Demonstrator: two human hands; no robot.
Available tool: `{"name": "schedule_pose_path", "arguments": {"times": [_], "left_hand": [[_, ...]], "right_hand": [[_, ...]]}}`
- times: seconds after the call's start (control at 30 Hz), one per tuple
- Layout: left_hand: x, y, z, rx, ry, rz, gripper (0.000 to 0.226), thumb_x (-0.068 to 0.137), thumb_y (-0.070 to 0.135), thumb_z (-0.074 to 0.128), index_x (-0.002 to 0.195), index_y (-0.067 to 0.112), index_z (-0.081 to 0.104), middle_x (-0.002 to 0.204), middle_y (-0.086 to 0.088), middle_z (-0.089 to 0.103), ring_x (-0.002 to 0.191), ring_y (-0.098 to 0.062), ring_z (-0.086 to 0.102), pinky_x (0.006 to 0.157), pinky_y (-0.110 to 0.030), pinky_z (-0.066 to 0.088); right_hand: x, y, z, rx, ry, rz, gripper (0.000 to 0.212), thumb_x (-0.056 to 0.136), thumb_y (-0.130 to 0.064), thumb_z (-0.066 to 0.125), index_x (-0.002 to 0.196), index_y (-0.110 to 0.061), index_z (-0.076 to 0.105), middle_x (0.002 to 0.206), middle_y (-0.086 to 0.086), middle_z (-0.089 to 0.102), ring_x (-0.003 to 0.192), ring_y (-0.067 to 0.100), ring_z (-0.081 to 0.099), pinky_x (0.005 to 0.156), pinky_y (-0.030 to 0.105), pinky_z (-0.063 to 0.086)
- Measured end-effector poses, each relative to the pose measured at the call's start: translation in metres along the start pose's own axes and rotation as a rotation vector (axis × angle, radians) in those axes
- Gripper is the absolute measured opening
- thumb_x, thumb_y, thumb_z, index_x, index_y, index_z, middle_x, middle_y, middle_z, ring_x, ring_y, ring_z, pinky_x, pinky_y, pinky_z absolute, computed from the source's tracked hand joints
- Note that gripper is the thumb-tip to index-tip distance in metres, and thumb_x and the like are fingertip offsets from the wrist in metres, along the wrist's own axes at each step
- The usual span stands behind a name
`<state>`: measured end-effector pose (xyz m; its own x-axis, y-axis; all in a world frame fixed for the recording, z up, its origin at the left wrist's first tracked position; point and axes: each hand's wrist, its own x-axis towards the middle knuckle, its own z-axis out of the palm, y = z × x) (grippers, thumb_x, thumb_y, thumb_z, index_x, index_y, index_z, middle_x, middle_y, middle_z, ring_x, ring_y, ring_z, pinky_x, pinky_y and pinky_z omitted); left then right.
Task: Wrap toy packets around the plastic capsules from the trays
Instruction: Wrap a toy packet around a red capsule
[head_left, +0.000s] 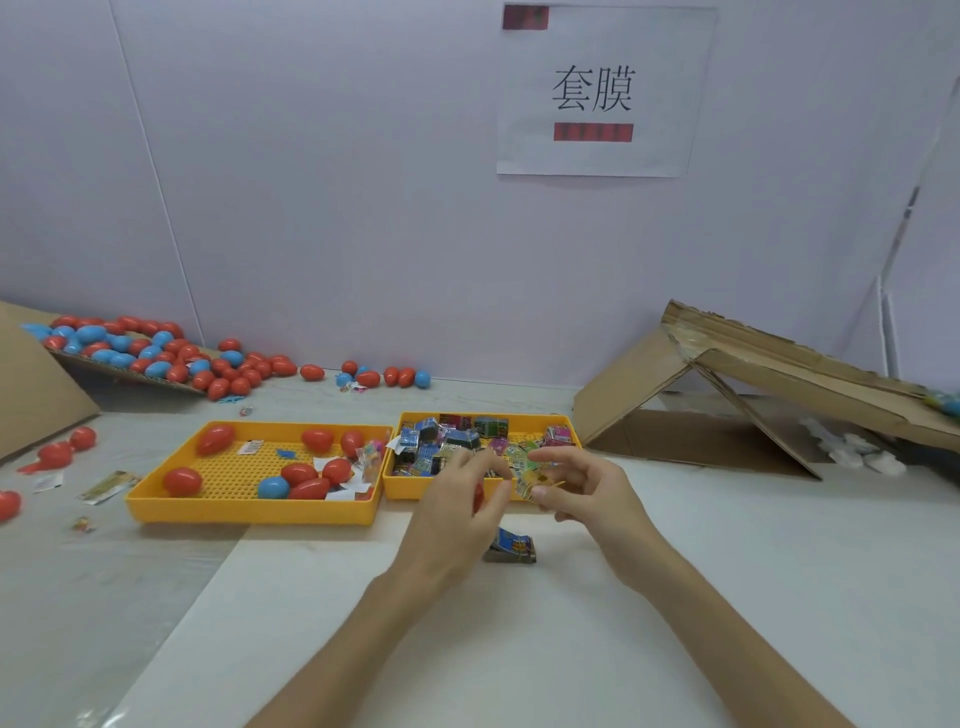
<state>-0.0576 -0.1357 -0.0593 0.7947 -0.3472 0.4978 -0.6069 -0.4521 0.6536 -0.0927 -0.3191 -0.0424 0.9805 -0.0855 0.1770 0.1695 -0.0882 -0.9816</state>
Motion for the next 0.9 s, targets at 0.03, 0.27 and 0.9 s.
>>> {"name": "schedule_pose_path", "arguments": {"times": [0.03, 0.27, 0.9], "left_hand": [[-0.001, -0.001, 0.0, 0.009, -0.004, 0.013, 0.011, 0.097, 0.039, 0.052, 0.101, 0.037, 0.062, 0.09, 0.024, 0.049, 0.077, -0.005, 0.05, 0.064, -0.015, 0.035], [0.004, -0.005, -0.007, -0.051, -0.026, 0.044, 0.008, 0.093, 0.026, 0.067, 0.09, 0.034, 0.069, 0.078, 0.001, 0.055, 0.07, -0.015, 0.05, 0.063, -0.034, 0.044], [-0.001, 0.001, -0.011, 0.11, 0.113, 0.07, 0.018, 0.085, 0.024, 0.072, 0.073, 0.028, 0.058, 0.067, 0.01, 0.054, 0.066, -0.015, 0.051, 0.053, -0.03, 0.042]], "right_hand": [[-0.001, 0.0, 0.001, -0.01, -0.015, -0.006, 0.033, 0.083, -0.002, 0.077, 0.11, -0.021, 0.074, 0.083, -0.003, 0.072, 0.074, 0.011, 0.067, 0.063, 0.025, 0.051], [-0.004, -0.002, 0.002, -0.035, -0.106, -0.042, 0.033, 0.084, 0.001, 0.075, 0.11, -0.019, 0.072, 0.091, 0.015, 0.073, 0.076, 0.014, 0.066, 0.064, 0.024, 0.051], [-0.004, 0.0, 0.004, -0.018, -0.095, -0.016, 0.012, 0.088, -0.011, 0.076, 0.099, -0.011, 0.072, 0.087, 0.006, 0.074, 0.073, 0.016, 0.067, 0.064, 0.026, 0.052]]}}
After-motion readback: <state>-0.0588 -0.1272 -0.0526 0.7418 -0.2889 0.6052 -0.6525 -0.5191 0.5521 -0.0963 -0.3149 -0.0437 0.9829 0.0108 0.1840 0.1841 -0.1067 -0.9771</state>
